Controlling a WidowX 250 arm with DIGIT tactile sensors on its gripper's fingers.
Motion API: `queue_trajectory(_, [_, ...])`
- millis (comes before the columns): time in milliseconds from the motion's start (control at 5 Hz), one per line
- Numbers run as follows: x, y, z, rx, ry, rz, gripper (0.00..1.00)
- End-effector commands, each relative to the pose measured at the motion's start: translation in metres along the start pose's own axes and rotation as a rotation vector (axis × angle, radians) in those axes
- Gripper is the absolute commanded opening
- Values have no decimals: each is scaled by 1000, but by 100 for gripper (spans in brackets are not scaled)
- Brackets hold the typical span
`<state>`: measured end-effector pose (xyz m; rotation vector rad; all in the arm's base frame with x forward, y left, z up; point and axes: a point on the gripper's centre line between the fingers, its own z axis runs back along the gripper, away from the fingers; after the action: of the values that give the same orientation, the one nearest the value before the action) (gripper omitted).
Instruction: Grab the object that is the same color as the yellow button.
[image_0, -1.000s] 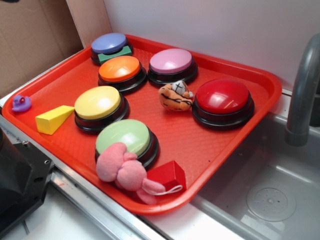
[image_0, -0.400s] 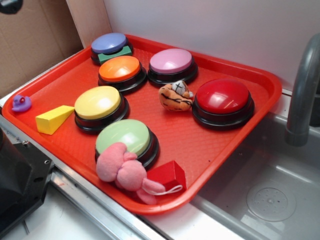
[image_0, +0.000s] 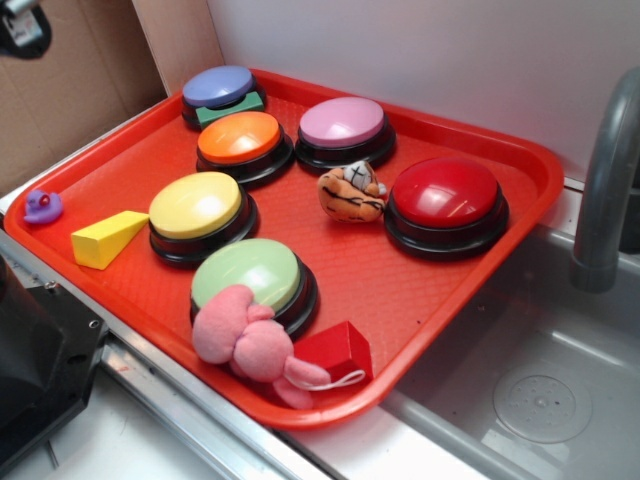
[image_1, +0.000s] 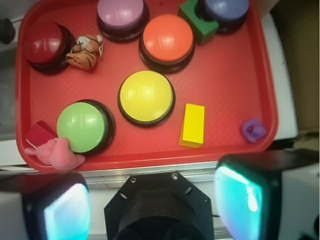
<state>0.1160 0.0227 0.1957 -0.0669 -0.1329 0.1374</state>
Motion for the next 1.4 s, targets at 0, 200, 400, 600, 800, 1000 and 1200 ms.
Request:
queue_trajectory(0, [1, 40, -34, 52, -45, 67, 100])
queue_trajectory(200, [1, 55, -56, 69, -53, 67, 100])
queue_trajectory(400, [4, 54, -91, 94, -52, 70, 100])
queue_trajectory(600, [3, 52, -117, 94, -55, 72, 100])
queue_trajectory(800, [-5, 59, -145, 92, -45, 139, 100])
queue_trajectory(1000, [-9, 67, -155, 136, -19, 143, 100])
queue_trajectory(1200, [-8, 67, -166, 145, -6, 154, 100])
